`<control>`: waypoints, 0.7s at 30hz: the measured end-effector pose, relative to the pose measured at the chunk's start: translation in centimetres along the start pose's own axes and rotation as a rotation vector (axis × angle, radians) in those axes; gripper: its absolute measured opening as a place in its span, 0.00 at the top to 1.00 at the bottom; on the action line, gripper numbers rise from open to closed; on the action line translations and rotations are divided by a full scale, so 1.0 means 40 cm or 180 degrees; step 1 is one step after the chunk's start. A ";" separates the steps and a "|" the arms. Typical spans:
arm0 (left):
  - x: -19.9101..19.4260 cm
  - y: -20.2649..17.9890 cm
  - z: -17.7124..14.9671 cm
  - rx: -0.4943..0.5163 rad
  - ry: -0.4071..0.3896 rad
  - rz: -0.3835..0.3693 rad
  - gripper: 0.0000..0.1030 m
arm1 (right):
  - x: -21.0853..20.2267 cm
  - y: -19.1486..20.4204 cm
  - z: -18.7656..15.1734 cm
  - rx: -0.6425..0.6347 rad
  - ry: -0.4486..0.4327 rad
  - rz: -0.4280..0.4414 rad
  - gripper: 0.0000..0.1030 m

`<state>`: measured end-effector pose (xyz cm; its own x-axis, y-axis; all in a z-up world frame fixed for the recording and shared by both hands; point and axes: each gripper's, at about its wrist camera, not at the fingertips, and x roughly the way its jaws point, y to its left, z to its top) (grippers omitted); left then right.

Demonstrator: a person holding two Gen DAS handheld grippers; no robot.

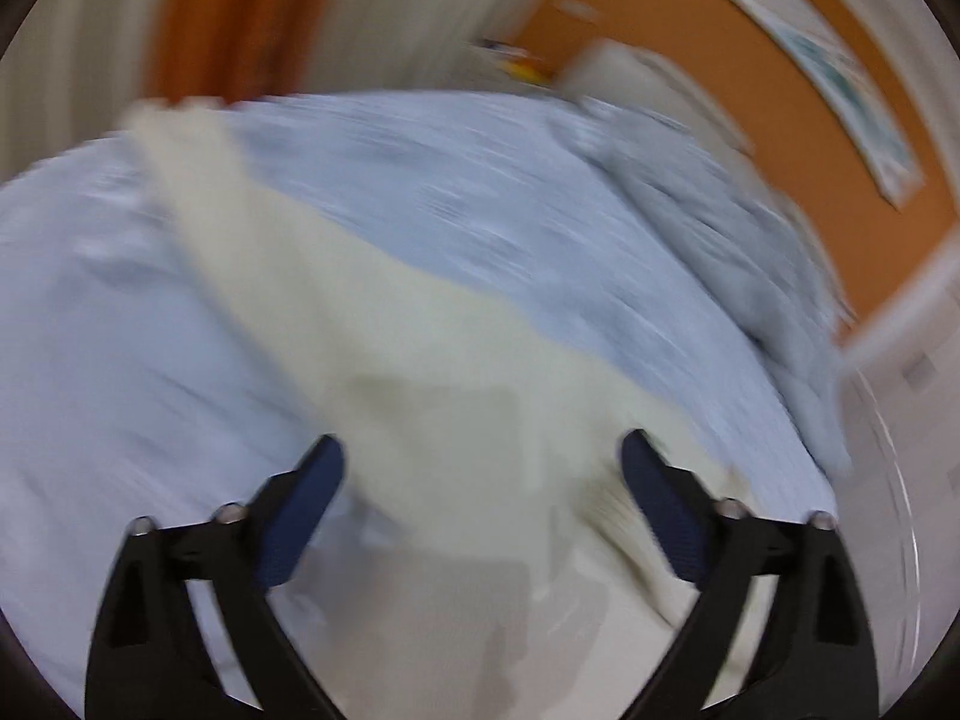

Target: Fold small clothes

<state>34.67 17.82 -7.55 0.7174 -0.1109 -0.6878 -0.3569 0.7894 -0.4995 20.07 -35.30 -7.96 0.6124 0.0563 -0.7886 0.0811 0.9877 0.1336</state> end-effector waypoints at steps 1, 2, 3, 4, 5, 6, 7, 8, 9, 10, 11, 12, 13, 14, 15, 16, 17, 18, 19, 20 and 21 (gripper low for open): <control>0.010 0.053 0.053 -0.0172 0.0010 0.0164 0.08 | -0.013 0.013 -0.031 0.0005 0.0058 0.0053 0.51; 0.024 0.099 0.099 -0.0334 0.0045 0.0283 0.08 | -0.016 0.034 -0.072 0.0057 0.0161 0.0101 0.51; 0.048 0.151 0.149 -0.0550 0.0105 0.0459 0.08 | -0.013 0.053 -0.107 0.0105 0.0273 0.0153 0.51; 0.068 0.179 0.176 -0.0669 0.0158 0.0551 0.08 | -0.015 0.067 -0.129 0.0138 0.0341 0.0189 0.51; 0.092 0.210 0.203 -0.0785 0.0216 0.0636 0.08 | -0.010 0.091 -0.152 0.0193 0.0432 0.0231 0.51; 0.108 0.225 0.217 -0.0837 0.0257 0.0675 0.08 | -0.003 0.111 -0.164 0.0227 0.0511 0.0286 0.51; 0.135 0.243 0.231 -0.0878 0.0338 0.0708 0.12 | -0.001 0.119 -0.171 0.0236 0.0545 0.0308 0.51; 0.151 0.252 0.238 -0.0869 0.0359 0.0724 0.26 | 0.001 0.140 -0.176 0.0247 0.0588 0.0317 0.51; 0.160 0.253 0.245 -0.0814 0.0347 0.0749 0.37 | 0.000 0.158 -0.182 0.0245 0.0617 0.0336 0.51; 0.165 0.252 0.257 -0.0734 0.0332 0.0754 0.67 | -0.001 0.172 -0.185 0.0238 0.0639 0.0351 0.51; 0.167 0.253 0.264 -0.0736 0.0374 0.0718 0.79 | -0.001 0.187 -0.179 0.0216 0.0641 0.0349 0.51; 0.159 0.254 0.273 -0.0802 0.0377 0.0689 0.82 | -0.002 0.196 -0.175 0.0188 0.0624 0.0357 0.51; 0.129 0.243 0.277 -0.0840 0.0249 0.0576 0.84 | -0.004 0.206 -0.165 0.0143 0.0600 0.0363 0.51; 0.100 0.222 0.278 -0.0751 0.0137 0.0496 0.84 | -0.007 0.215 -0.160 0.0108 0.0570 0.0352 0.51; 0.054 0.161 0.277 -0.0468 -0.0022 0.0404 0.85 | -0.008 0.222 -0.156 0.0100 0.0546 0.0352 0.50; 0.022 0.113 0.272 -0.0250 -0.0132 0.0289 0.85 | -0.010 0.220 -0.157 0.0116 0.0529 0.0371 0.49; -0.021 0.050 0.257 0.0024 -0.0238 0.0134 0.85 | -0.006 0.216 -0.147 0.0168 0.0506 0.0399 0.49; -0.057 -0.018 0.238 0.0281 -0.0289 -0.0035 0.85 | -0.007 0.213 -0.141 0.0202 0.0495 0.0414 0.49; -0.097 -0.109 0.200 0.0565 -0.0282 -0.0340 0.85 | -0.007 0.209 -0.133 0.0245 0.0483 0.0433 0.49; -0.122 -0.177 0.164 0.0781 -0.0237 -0.0554 0.85 | -0.012 0.206 -0.128 0.0269 0.0459 0.0429 0.49; -0.145 -0.273 0.096 0.1127 -0.0105 -0.0832 0.85 | -0.019 0.204 -0.123 0.0276 0.0428 0.0420 0.49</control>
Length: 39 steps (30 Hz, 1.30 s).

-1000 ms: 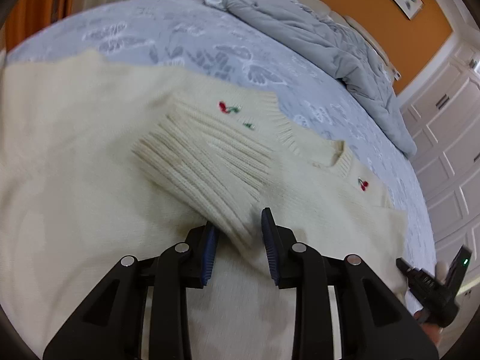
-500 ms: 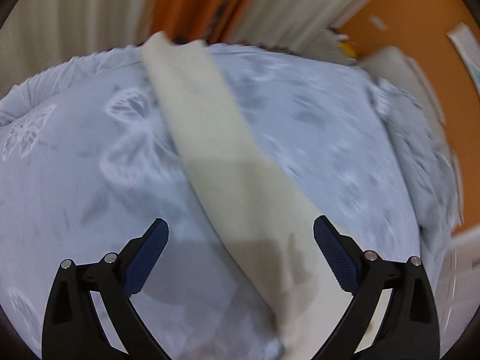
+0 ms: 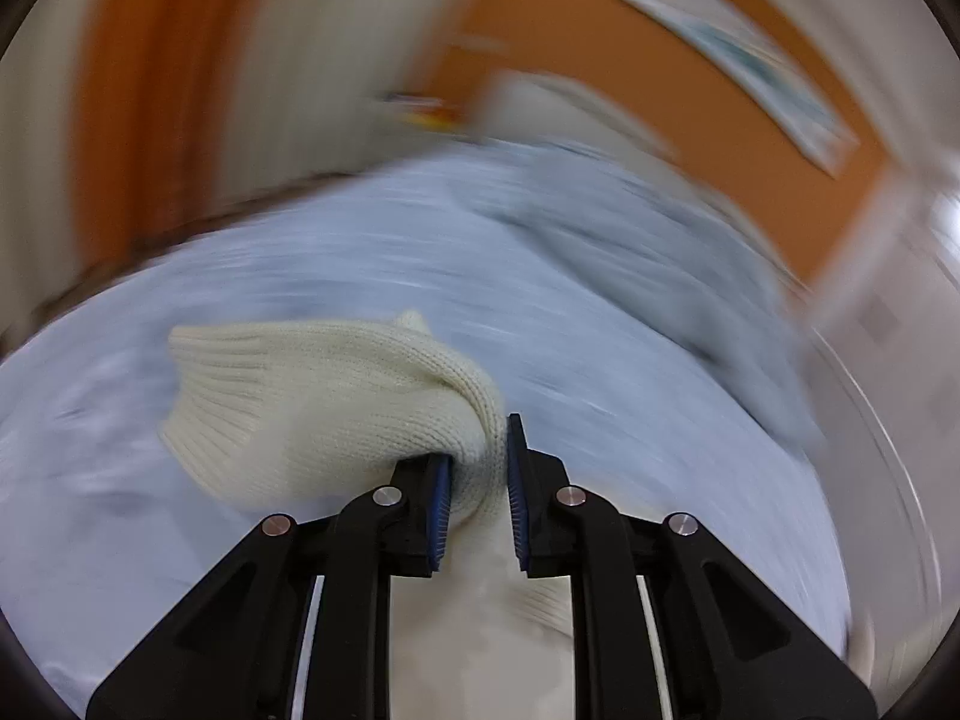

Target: Fold small clothes

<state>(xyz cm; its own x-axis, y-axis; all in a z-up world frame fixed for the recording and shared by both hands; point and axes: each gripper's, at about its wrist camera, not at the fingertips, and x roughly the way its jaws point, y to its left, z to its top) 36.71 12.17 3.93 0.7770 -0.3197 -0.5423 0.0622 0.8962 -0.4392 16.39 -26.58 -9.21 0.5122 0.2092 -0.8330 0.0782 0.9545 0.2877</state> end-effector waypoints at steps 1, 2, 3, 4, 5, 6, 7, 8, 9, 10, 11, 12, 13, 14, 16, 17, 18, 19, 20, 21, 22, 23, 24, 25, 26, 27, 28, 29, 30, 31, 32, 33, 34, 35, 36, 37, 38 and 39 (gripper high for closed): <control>0.011 -0.071 -0.028 0.0206 0.0127 -0.0173 0.84 | -0.004 -0.001 0.006 -0.0009 -0.0018 -0.0002 0.48; 0.028 -0.142 -0.069 0.0435 0.0290 -0.0320 0.81 | -0.005 -0.002 0.016 -0.0035 -0.0032 -0.0025 0.47; 0.047 -0.201 -0.118 0.0668 0.0455 -0.0422 0.80 | -0.007 -0.006 0.024 -0.0051 -0.0052 -0.0065 0.46; 0.067 -0.253 -0.189 0.0894 0.0595 -0.0460 0.77 | -0.008 -0.013 0.040 -0.0057 -0.0072 -0.0097 0.46; 0.080 -0.275 -0.246 0.0996 0.0670 -0.0418 0.68 | -0.011 -0.017 0.048 -0.0057 -0.0080 -0.0092 0.46; 0.089 -0.280 -0.293 0.1036 0.0746 -0.0339 0.61 | -0.014 -0.023 0.062 -0.0054 -0.0097 -0.0080 0.46; 0.093 -0.269 -0.342 0.0982 0.0825 -0.0238 0.47 | -0.018 -0.029 0.077 -0.0048 -0.0124 -0.0046 0.45; 0.084 -0.249 -0.369 0.0878 0.0835 -0.0204 0.40 | -0.017 -0.031 0.102 -0.0062 -0.0158 0.0034 0.40; 0.070 -0.223 -0.387 0.0735 0.0805 -0.0186 0.37 | -0.010 -0.028 0.120 -0.0094 -0.0165 0.0082 0.37; 0.064 -0.192 -0.399 0.0533 0.0789 -0.0147 0.30 | 0.000 -0.023 0.142 -0.0139 -0.0178 0.0103 0.36; 0.063 -0.166 -0.407 0.0353 0.0798 -0.0107 0.28 | 0.019 -0.015 0.176 -0.0192 -0.0206 0.0147 0.36; 0.051 -0.132 -0.410 0.0182 0.0792 -0.0080 0.28 | 0.035 -0.012 0.203 -0.0206 -0.0219 0.0208 0.36; 0.047 -0.089 -0.404 -0.0015 0.0780 -0.0009 0.28 | 0.056 -0.010 0.234 -0.0179 -0.0235 0.0242 0.36; 0.042 -0.057 -0.403 -0.0154 0.0776 0.0047 0.28 | 0.088 -0.013 0.277 -0.0083 -0.0246 0.0238 0.36; 0.040 0.008 -0.391 -0.0557 0.0803 0.0056 0.28 | 0.148 -0.027 0.348 0.0120 -0.0184 0.0335 0.36; 0.043 0.034 -0.383 -0.0753 0.0820 0.0010 0.28 | 0.181 -0.040 0.381 0.0276 -0.0168 0.0353 0.36; 0.046 0.059 -0.378 -0.0950 0.0838 -0.0052 0.28 | 0.217 -0.064 0.410 0.0498 -0.0143 0.0400 0.36; 0.058 0.085 -0.370 -0.1171 0.0852 -0.0116 0.28 | 0.235 -0.082 0.421 0.0674 -0.0123 0.0423 0.36; 0.075 0.100 -0.363 -0.1351 0.0845 -0.0164 0.28 | 0.250 -0.102 0.428 0.0890 -0.0105 0.0463 0.36; 0.075 0.105 -0.363 -0.1402 0.0836 -0.0188 0.28 | 0.255 -0.112 0.428 0.1029 -0.0120 0.0523 0.36; 0.085 0.106 -0.354 -0.1412 0.0820 -0.0200 0.28 | 0.258 -0.115 0.427 0.1126 -0.0144 0.0578 0.36; 0.090 0.101 -0.349 -0.1367 0.0820 -0.0177 0.28 | 0.264 -0.108 0.432 0.1150 -0.0112 0.0602 0.38; 0.103 0.093 -0.344 -0.1297 0.0834 -0.0111 0.28 | 0.276 -0.092 0.443 0.1139 -0.0005 0.0623 0.41; 0.113 0.087 -0.340 -0.1213 0.0840 -0.0037 0.28 | 0.287 -0.065 0.469 0.1079 0.0109 0.0670 0.57; 0.118 0.084 -0.338 -0.1136 0.0837 0.0035 0.28 | 0.281 -0.023 0.511 0.0950 0.0114 0.0691 0.60; 0.123 0.080 -0.338 -0.1066 0.0824 0.0115 0.28 | 0.267 0.010 0.549 0.0839 -0.0002 0.0748 0.60; 0.128 0.073 -0.338 -0.0978 0.0802 0.0230 0.28 | 0.248 0.040 0.585 0.0726 -0.0175 0.0877 0.60; 0.123 0.074 -0.344 -0.0915 0.0805 0.0333 0.28 | 0.233 0.070 0.632 0.0632 -0.0397 0.0950 0.52; 0.131 0.072 -0.348 -0.0876 0.0821 0.0425 0.28 | 0.226 0.083 0.660 0.0626 -0.0517 0.0842 0.45; 0.140 0.072 -0.350 -0.0855 0.0833 0.0503 0.28 | 0.220 0.087 0.678 0.0664 -0.0614 0.0587 0.40; 0.147 0.078 -0.346 -0.0851 0.0832 0.0535 0.28 | 0.215 0.084 0.683 0.0679 -0.0674 0.0288 0.40; 0.148 0.084 -0.350 -0.0840 0.0827 0.0566 0.28 | 0.214 0.076 0.672 0.0695 -0.0645 0.0158 0.40; 0.151 0.088 -0.350 -0.0824 0.0826 0.0593 0.28 | 0.216 0.063 0.649 0.0732 -0.0589 0.0140 0.40; 0.154 0.091 -0.349 -0.0816 0.0821 0.0616 0.28 | 0.224 0.041 0.602 0.0800 -0.0511 0.0223 0.40; 0.160 0.094 -0.347 -0.0809 0.0818 0.0628 0.28 | 0.235 0.026 0.569 0.0831 -0.0443 0.0266 0.40; 0.164 0.095 -0.348 -0.0778 0.0823 0.0631 0.28 | 0.252 0.013 0.534 0.0843 -0.0356 0.0261 0.40; 0.168 0.093 -0.349 -0.0733 0.0818 0.0647 0.28 | 0.282 -0.001 0.508 0.0832 -0.0239 0.0266 0.40; 0.169 0.088 -0.352 -0.0672 0.0810 0.0672 0.28 | 0.305 -0.007 0.494 0.0832 -0.0171 0.0297 0.40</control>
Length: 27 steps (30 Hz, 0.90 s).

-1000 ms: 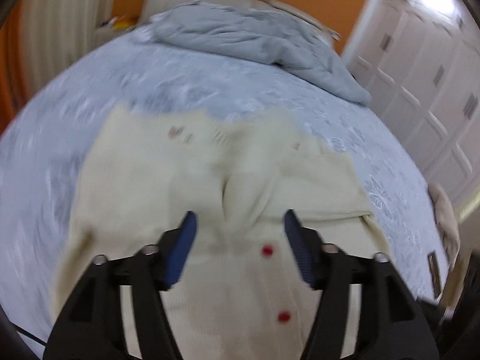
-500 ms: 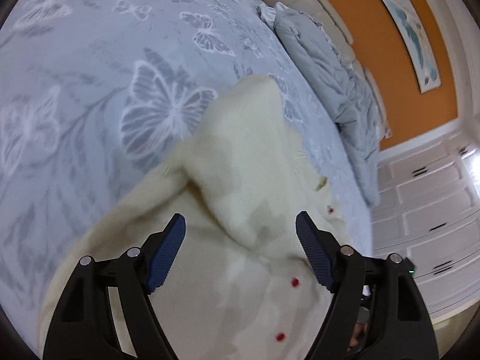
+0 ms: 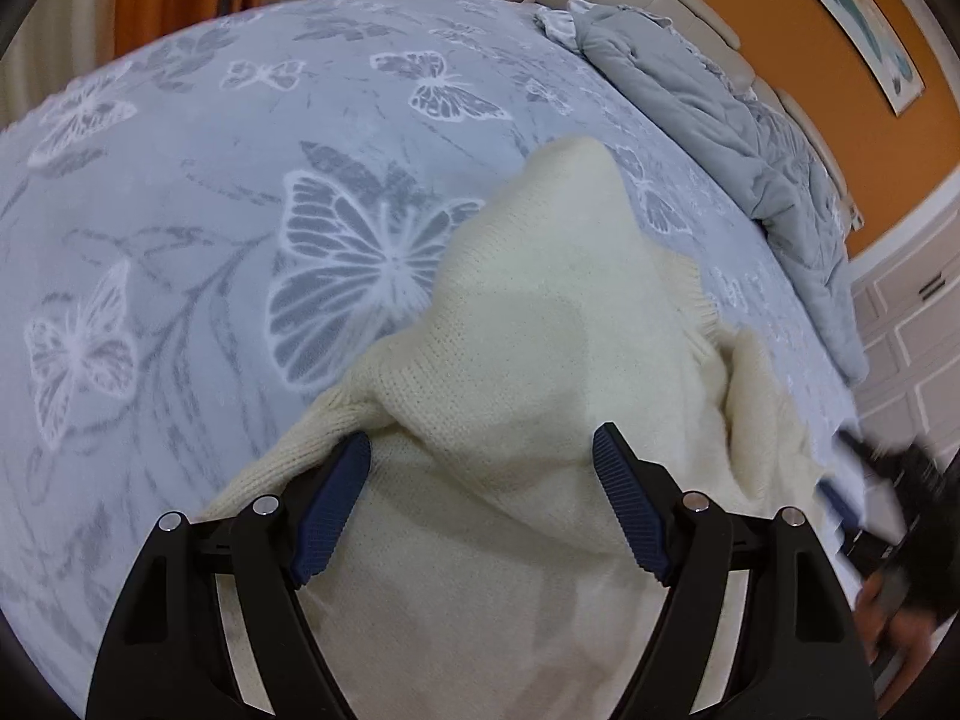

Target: Fold small clothes

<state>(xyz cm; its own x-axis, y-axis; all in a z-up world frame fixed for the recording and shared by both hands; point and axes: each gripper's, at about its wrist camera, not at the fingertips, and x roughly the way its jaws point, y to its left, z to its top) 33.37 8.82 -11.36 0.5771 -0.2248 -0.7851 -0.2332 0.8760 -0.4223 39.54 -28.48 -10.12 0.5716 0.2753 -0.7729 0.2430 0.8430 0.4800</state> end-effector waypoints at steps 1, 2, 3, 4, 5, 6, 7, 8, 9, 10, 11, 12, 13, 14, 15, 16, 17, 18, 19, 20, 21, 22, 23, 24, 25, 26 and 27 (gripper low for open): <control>0.001 -0.008 -0.005 0.0083 -0.0025 0.0047 0.27 | 0.015 -0.008 -0.009 0.0027 0.0042 0.0052 0.40; 0.000 -0.016 -0.011 0.0158 -0.0046 0.0100 0.27 | 0.037 -0.012 -0.010 0.0096 0.0074 0.0166 0.40; 0.001 -0.026 -0.017 0.0251 -0.0064 0.0163 0.27 | 0.045 -0.015 -0.008 0.0129 0.0087 0.0212 0.40; -0.001 -0.030 -0.022 0.0294 -0.0069 0.0192 0.27 | 0.059 -0.010 -0.004 0.0162 0.0095 0.0232 0.40; -0.001 -0.036 -0.027 0.0350 -0.0067 0.0232 0.27 | 0.078 0.000 0.003 0.0193 0.0096 0.0261 0.39; 0.000 -0.039 -0.029 0.0390 -0.0063 0.0254 0.27 | 0.088 0.005 0.005 0.0197 0.0104 0.0276 0.39; 0.000 -0.039 -0.029 0.0407 -0.0057 0.0264 0.27 | 0.103 0.016 0.012 0.0204 0.0113 0.0251 0.40; -0.001 -0.038 -0.029 0.0403 -0.0050 0.0260 0.27 | 0.108 0.023 0.012 0.0195 0.0106 0.0237 0.41; -0.001 -0.036 -0.027 0.0388 -0.0044 0.0249 0.27 | 0.111 0.028 0.014 0.0179 0.0100 0.0247 0.43; -0.001 -0.034 -0.025 0.0371 -0.0041 0.0244 0.27 | 0.113 0.034 0.017 0.0162 0.0113 0.0274 0.52; 0.001 -0.033 -0.024 0.0361 -0.0035 0.0243 0.27 | 0.112 0.042 0.019 0.0139 0.0149 0.0271 0.64; 0.001 -0.034 -0.024 0.0369 -0.0035 0.0254 0.27 | 0.114 0.043 0.019 0.0114 0.0160 0.0240 0.69; 0.002 -0.035 -0.025 0.0377 -0.0034 0.0264 0.27 | 0.121 0.048 0.022 0.0083 0.0173 0.0222 0.82; 0.003 -0.037 -0.025 0.0385 -0.0034 0.0271 0.26 | 0.123 0.049 0.023 0.0064 0.0188 0.0206 0.85; 0.004 -0.038 -0.026 0.0394 -0.0038 0.0276 0.26 | 0.123 0.047 0.023 0.0075 0.0184 0.0210 0.86; 0.004 -0.038 -0.026 0.0396 -0.0041 0.0279 0.26 | 0.120 0.046 0.022 0.0088 0.0180 0.0228 0.87; 0.004 -0.038 -0.026 0.0398 -0.0044 0.0281 0.26 | 0.117 0.048 0.024 0.0084 0.0167 0.0251 0.90; 0.004 -0.037 -0.027 0.0397 -0.0047 0.0278 0.26 | 0.113 0.047 0.022 0.0074 0.0159 0.0265 0.90; 0.004 -0.036 -0.027 0.0397 -0.0048 0.0275 0.26 | 0.106 0.046 0.020 0.0050 0.0150 0.0283 0.91; 0.003 -0.038 -0.027 0.0398 -0.0047 0.0278 0.26 | 0.099 0.050 0.019 0.0004 0.0128 0.0283 0.91; 0.004 -0.039 -0.027 0.0403 -0.0046 0.0279 0.25 | 0.092 0.053 0.018 -0.0036 0.0103 0.0292 0.91; 0.004 -0.038 -0.027 0.0395 -0.0046 0.0278 0.25 | 0.083 0.055 0.015 -0.0072 0.0079 0.0314 0.91; 0.004 -0.038 -0.027 0.0391 -0.0046 0.0278 0.25 | 0.080 0.056 0.014 -0.0080 0.0067 0.0331 0.91; 0.004 -0.038 -0.027 0.0382 -0.0044 0.0277 0.25 | 0.077 0.056 0.012 -0.0085 0.0055 0.0358 0.91; 0.005 -0.038 -0.027 0.0378 -0.0043 0.0275 0.25 | 0.073 0.055 0.010 -0.0089 0.0040 0.0374 0.91; 0.005 -0.039 -0.026 0.0374 -0.0040 0.0275 0.25 | 0.072 0.053 0.007 -0.0093 0.0040 0.0384 0.91; 0.005 -0.039 -0.026 0.0372 -0.0040 0.0274 0.25 | 0.071 0.050 0.005 -0.0092 0.0044 0.0392 0.91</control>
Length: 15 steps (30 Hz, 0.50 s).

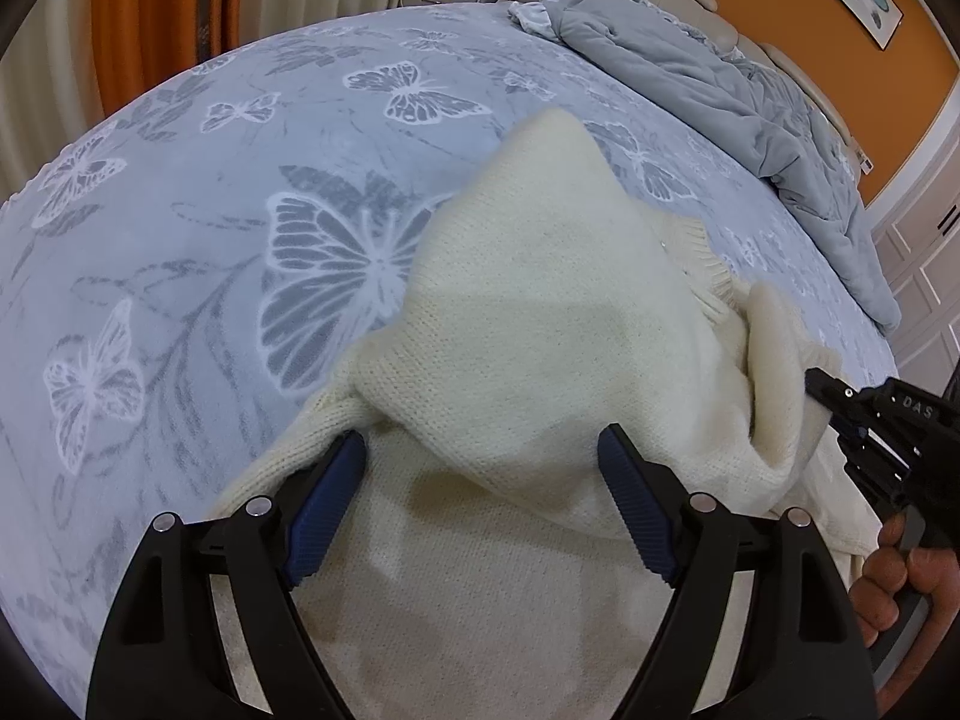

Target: Fold small clothes

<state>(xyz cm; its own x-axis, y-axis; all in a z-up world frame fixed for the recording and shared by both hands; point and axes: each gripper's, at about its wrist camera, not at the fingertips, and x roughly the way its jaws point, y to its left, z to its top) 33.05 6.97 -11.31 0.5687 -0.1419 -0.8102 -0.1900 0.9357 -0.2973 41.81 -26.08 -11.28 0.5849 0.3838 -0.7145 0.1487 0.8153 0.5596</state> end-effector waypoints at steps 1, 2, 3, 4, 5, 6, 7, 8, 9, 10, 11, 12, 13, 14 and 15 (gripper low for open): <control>0.000 0.000 0.000 0.0003 -0.0002 -0.0002 0.24 | 0.001 -0.003 -0.002 0.0001 0.0001 -0.0001 0.91; 0.001 0.001 0.001 0.0007 -0.0003 -0.0003 0.24 | 0.005 -0.006 -0.004 -0.0010 0.0010 -0.0006 0.90; 0.000 0.001 0.001 0.0006 -0.0002 -0.0004 0.24 | 0.014 -0.009 -0.003 -0.0009 0.0035 -0.0018 0.88; 0.000 0.003 0.002 -0.0013 0.0004 -0.0029 0.23 | 0.026 -0.013 -0.002 0.0024 0.0085 -0.0048 0.85; -0.001 0.007 0.005 -0.0063 0.0017 -0.0095 0.19 | 0.035 -0.015 -0.001 0.0043 0.0121 -0.0045 0.84; -0.003 0.017 0.010 -0.0185 0.0044 -0.0225 0.17 | 0.046 -0.017 0.001 0.0074 0.0147 -0.0063 0.84; -0.005 0.030 0.015 -0.0338 0.0070 -0.0338 0.15 | 0.050 -0.016 0.003 0.0083 0.0143 -0.0063 0.84; -0.007 0.038 0.018 -0.0449 0.0081 -0.0407 0.14 | 0.052 -0.012 0.006 0.0082 0.0140 -0.0066 0.86; -0.008 0.052 0.024 -0.0625 0.0096 -0.0509 0.14 | 0.050 -0.004 0.009 0.0072 0.0137 -0.0077 0.90; -0.004 0.070 0.033 -0.0843 0.0117 -0.0630 0.15 | 0.040 0.007 0.012 0.0053 0.0104 -0.0052 0.91; 0.001 0.081 0.040 -0.0978 0.0133 -0.0677 0.28 | 0.018 0.027 0.017 0.0011 0.0033 0.0010 0.92; 0.014 0.092 0.052 -0.1114 0.0178 -0.0726 0.46 | -0.016 0.052 0.026 -0.0068 -0.0094 0.0086 0.92; 0.024 0.095 0.059 -0.1172 0.0229 -0.0770 0.79 | -0.065 0.084 0.035 -0.0180 -0.0281 0.0180 0.92; 0.032 0.099 0.067 -0.1235 0.0289 -0.0783 0.88 | -0.145 0.128 0.045 -0.0348 -0.0565 0.0305 0.92; 0.032 0.105 0.074 -0.1308 0.0278 -0.0808 0.88 | -0.209 0.154 0.048 -0.0473 -0.0790 0.0380 0.93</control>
<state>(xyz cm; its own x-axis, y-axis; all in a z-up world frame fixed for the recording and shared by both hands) 35.36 11.66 -12.08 0.5721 -0.3920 -0.7204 -0.3642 0.6656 -0.6514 39.36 -25.11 -1.03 0.7708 0.3778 -0.5129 -0.0402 0.8324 0.5527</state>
